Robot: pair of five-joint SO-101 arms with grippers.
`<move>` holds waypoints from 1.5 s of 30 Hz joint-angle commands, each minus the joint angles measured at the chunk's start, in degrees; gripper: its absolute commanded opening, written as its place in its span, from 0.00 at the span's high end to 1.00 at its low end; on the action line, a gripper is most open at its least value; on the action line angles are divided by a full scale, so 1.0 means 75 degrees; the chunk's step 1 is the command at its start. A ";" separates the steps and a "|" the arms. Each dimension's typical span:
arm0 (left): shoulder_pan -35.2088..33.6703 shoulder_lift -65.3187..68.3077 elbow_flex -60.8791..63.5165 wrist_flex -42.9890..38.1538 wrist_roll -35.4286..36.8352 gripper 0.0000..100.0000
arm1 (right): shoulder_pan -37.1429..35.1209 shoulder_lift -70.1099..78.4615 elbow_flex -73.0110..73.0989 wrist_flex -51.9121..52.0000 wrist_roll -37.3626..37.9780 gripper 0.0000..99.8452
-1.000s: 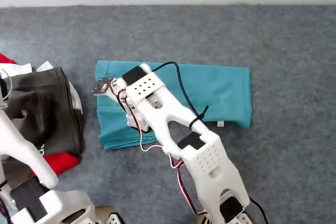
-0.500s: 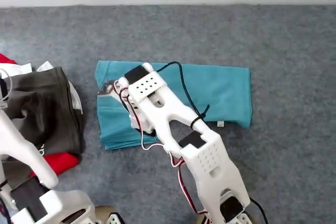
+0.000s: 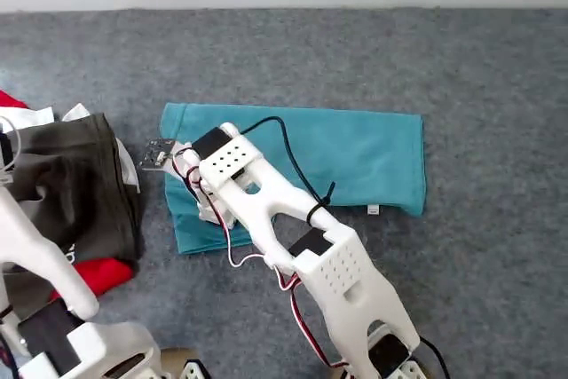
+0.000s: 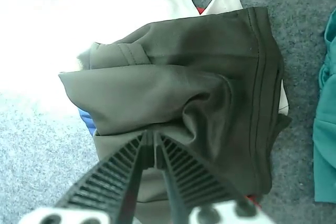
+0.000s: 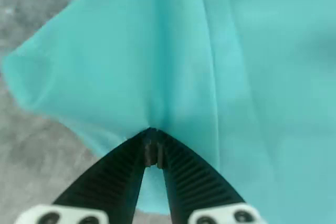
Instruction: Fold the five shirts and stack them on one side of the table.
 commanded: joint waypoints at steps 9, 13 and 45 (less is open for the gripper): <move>0.0000 -0.0340 -0.0041 0.0035 0.0059 0.98 | -0.0170 0.0029 -0.1852 0.1530 -0.0047 0.99; -0.0012 -0.0340 -0.0041 0.0035 0.0059 0.98 | -0.0522 0.0182 -0.2673 0.1436 -0.0047 0.99; -0.0012 -0.0340 -0.0076 0.0000 0.0059 0.98 | -0.0955 -0.0193 -0.2661 0.1893 -0.0598 0.87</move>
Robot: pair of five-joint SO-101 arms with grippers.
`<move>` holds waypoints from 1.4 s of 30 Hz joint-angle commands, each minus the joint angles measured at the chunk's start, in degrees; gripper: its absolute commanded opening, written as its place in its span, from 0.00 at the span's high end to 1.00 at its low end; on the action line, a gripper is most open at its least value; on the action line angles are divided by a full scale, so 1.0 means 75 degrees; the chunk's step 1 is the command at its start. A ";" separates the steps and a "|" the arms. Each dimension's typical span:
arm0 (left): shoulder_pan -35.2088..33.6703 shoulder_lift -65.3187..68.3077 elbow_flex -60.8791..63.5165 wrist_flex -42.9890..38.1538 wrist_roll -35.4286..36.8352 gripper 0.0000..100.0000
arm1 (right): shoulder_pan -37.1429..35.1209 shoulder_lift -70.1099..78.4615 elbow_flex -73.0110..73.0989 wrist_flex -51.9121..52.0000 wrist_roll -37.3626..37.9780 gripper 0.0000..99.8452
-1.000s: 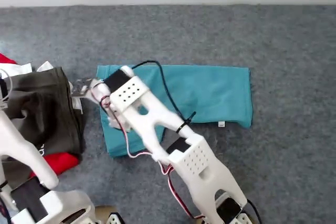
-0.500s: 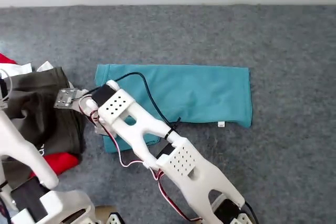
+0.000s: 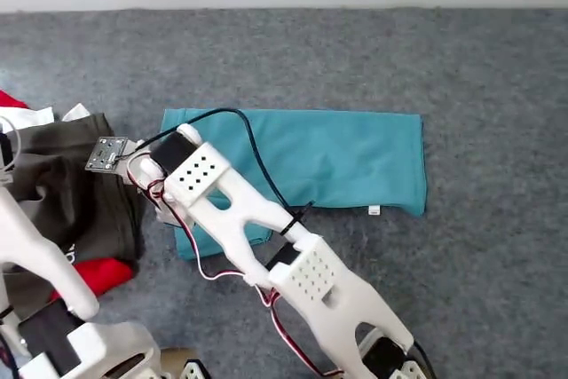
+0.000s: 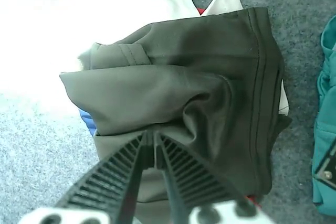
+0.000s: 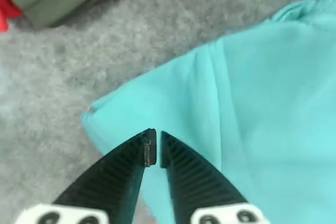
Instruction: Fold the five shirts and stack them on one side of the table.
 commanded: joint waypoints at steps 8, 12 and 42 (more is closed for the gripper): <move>0.0023 -0.0340 -0.0076 -0.0012 0.0059 0.98 | -0.0041 -0.1506 0.2637 0.0229 -0.0082 0.75; 0.0023 -0.0340 -0.0076 -0.0012 0.0059 0.98 | -0.0158 -0.0967 0.2637 -0.0147 -0.0082 0.75; 0.0023 -0.0305 -0.0076 -0.0012 0.0059 0.98 | 0.0170 -0.0111 0.1512 -0.0252 -0.0070 0.99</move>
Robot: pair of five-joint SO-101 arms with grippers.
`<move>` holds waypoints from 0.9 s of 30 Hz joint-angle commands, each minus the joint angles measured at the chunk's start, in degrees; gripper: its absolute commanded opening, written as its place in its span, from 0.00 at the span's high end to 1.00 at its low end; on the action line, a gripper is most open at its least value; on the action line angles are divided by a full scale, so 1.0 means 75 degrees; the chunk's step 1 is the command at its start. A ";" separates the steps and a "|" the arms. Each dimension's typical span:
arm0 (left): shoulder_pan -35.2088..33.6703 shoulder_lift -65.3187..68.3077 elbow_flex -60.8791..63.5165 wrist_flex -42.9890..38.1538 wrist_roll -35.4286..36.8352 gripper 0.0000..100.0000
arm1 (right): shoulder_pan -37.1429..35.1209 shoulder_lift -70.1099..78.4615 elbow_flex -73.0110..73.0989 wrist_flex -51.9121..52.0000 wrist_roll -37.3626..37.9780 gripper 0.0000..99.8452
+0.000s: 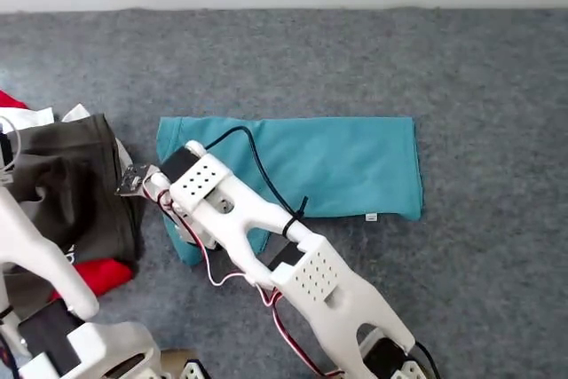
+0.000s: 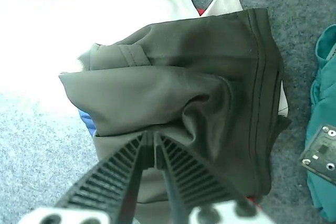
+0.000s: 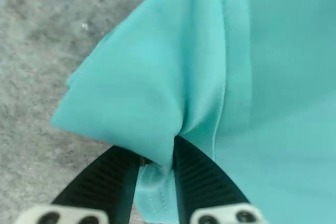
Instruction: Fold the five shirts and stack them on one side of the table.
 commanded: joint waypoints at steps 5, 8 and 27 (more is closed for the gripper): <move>0.0023 -0.0293 -0.0076 -0.0012 0.0059 0.98 | 0.0498 -0.0475 -0.1747 0.0733 0.0387 0.99; 0.0023 -0.0293 -0.0076 -0.0023 0.0059 0.98 | 0.0803 -0.0463 -0.2239 0.0615 0.0586 0.99; 0.0023 -0.0293 -0.0041 -0.0129 0.0059 0.98 | 0.2010 -0.0100 -0.2274 -0.1366 0.0762 0.75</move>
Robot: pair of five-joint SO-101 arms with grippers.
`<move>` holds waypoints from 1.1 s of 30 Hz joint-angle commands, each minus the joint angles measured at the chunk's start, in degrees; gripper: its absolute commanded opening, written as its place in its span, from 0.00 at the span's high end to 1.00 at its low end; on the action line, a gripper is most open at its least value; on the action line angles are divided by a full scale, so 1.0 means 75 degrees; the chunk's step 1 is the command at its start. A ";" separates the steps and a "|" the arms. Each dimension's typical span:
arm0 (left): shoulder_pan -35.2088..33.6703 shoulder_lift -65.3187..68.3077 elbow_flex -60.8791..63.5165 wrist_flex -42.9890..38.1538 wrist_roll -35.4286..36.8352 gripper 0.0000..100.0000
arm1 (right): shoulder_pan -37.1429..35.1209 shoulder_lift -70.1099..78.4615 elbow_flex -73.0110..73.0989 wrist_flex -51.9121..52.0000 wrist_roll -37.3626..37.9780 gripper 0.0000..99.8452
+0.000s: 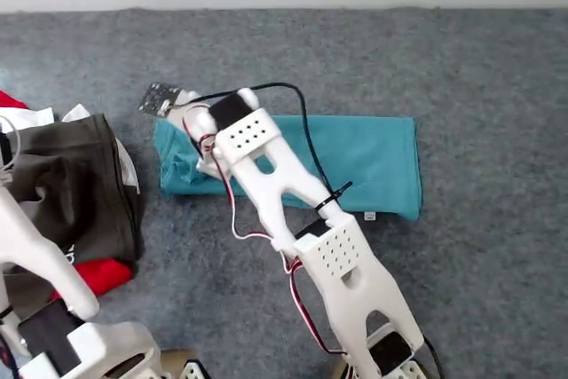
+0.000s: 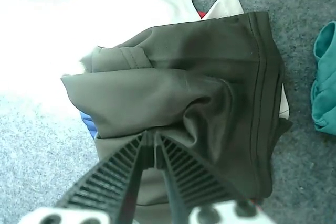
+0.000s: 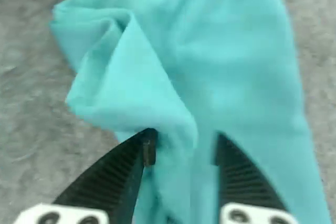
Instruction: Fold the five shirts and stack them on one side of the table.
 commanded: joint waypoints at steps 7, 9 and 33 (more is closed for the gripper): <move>0.0023 -0.0293 -0.0041 -0.0070 0.0059 0.98 | 0.0651 -0.0041 -0.0457 -0.0522 -0.0059 0.75; 0.0023 -0.0293 -0.0041 -0.0070 0.0059 0.98 | 0.0897 -0.0041 -0.0457 -0.0791 -0.0281 0.75; 0.0023 -0.0340 -0.0041 -0.0059 0.0059 0.98 | 0.1272 -0.0170 0.0316 0.1225 -0.0422 0.98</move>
